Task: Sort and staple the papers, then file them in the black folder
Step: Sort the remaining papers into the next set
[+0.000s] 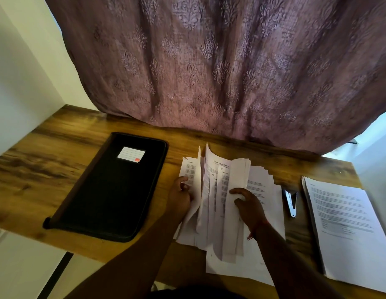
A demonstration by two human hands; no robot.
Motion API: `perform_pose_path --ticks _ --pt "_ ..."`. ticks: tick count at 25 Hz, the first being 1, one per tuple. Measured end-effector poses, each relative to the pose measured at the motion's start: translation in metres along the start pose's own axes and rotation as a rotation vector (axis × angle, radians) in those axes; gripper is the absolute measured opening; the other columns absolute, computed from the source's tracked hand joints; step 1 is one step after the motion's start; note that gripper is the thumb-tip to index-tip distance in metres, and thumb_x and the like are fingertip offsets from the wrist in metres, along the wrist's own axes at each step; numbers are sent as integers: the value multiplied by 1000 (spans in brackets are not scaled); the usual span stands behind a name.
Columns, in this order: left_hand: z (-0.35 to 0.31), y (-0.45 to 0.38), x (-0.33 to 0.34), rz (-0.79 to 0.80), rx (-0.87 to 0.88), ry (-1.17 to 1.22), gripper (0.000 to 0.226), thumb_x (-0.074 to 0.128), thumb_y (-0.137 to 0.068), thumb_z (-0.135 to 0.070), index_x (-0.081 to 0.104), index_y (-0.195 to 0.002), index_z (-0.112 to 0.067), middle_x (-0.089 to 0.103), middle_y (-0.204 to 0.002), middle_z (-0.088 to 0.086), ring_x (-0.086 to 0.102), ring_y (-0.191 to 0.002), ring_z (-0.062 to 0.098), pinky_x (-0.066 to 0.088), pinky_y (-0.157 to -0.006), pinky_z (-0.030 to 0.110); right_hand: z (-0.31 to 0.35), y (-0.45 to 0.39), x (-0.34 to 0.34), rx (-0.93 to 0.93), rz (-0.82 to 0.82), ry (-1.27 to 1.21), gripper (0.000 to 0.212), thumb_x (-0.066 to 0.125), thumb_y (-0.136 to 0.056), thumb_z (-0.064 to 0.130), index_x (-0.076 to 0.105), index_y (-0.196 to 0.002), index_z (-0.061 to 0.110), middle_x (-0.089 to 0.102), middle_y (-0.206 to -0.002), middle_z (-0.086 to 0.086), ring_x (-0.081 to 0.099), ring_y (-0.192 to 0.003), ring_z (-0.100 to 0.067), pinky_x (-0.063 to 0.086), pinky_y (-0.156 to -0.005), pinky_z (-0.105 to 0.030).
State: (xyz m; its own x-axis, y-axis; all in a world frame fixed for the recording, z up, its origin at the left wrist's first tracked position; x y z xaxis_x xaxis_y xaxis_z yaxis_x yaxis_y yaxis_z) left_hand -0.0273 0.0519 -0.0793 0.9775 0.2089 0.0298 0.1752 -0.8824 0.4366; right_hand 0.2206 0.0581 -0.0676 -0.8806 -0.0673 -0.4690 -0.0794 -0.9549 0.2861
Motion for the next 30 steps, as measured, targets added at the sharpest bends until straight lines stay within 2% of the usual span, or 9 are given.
perform_pose_path --ticks 2,4,8,13,15,20,25,28,30 --pt "14 -2 -6 9 -137 162 31 41 -103 -18 54 -126 -2 60 -122 15 60 -99 23 49 -73 27 1 -1 0 -7 13 -3 27 52 -95 8 63 -108 29 53 -126 1 54 -108 -22 53 -92 -43" --pt "20 -3 -10 -36 -75 78 32 44 -104 -20 53 -126 -1 62 -119 14 60 -111 33 54 -76 25 1 -1 1 -10 20 -1 27 52 -95 7 63 -108 28 52 -126 2 54 -108 -22 53 -91 -42" --pt "-4 -1 -18 -237 230 -779 56 57 -88 -61 55 -128 -23 55 -135 2 54 -124 27 50 -100 43 2 -2 2 3 26 -6 27 52 -95 7 62 -109 28 52 -123 3 54 -104 -21 53 -87 -39" --pt "1 -7 -13 -233 146 -999 82 15 -81 -86 52 -131 -32 53 -134 2 48 -123 26 41 -103 43 2 -4 2 6 30 2 27 52 -95 7 63 -109 27 53 -121 4 55 -101 -18 53 -83 -35" --pt "-1 -14 -16 -235 122 -810 86 14 -81 -88 62 -117 -27 64 -120 2 61 -105 22 51 -95 41 2 -4 2 3 35 19 27 51 -95 6 62 -110 26 51 -120 5 54 -100 -18 52 -82 -33" --pt "-12 -2 -2 -85 55 -528 45 38 -100 -52 62 -86 -16 69 -93 6 62 -79 15 52 -79 31 2 -4 1 1 34 25 27 52 -95 7 63 -111 26 52 -121 5 54 -101 -19 53 -85 -37" --pt "-11 -9 -4 -33 36 -522 51 42 -92 -65 66 -98 -20 69 -105 9 66 -95 27 55 -89 43 2 -3 2 5 33 14 26 51 -95 7 63 -110 26 52 -120 5 53 -100 -18 52 -83 -34" --pt "5 -11 -11 51 -60 -374 51 42 -93 -44 64 -115 -3 61 -125 25 58 -115 37 42 -108 46 4 -2 0 -3 27 28 27 52 -95 7 63 -111 25 50 -121 5 52 -101 -18 50 -81 -30" --pt "-4 -3 -13 41 -29 -383 42 45 -100 -29 60 -121 5 61 -124 24 59 -110 33 46 -102 40 5 -1 0 -13 31 42 26 52 -95 7 63 -111 25 51 -122 5 52 -100 -17 49 -80 -29"
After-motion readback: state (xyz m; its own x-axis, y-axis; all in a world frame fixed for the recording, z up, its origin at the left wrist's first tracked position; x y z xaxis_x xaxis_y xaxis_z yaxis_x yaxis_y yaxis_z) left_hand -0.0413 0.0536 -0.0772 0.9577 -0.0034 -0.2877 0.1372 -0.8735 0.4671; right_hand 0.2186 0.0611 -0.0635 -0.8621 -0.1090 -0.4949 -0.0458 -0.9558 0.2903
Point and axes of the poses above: each hand's wrist, its own y-axis away from the middle knuckle, its own x-axis out of the palm, z = x × y, the point moved 10 cm from there along -y, towards the middle knuckle
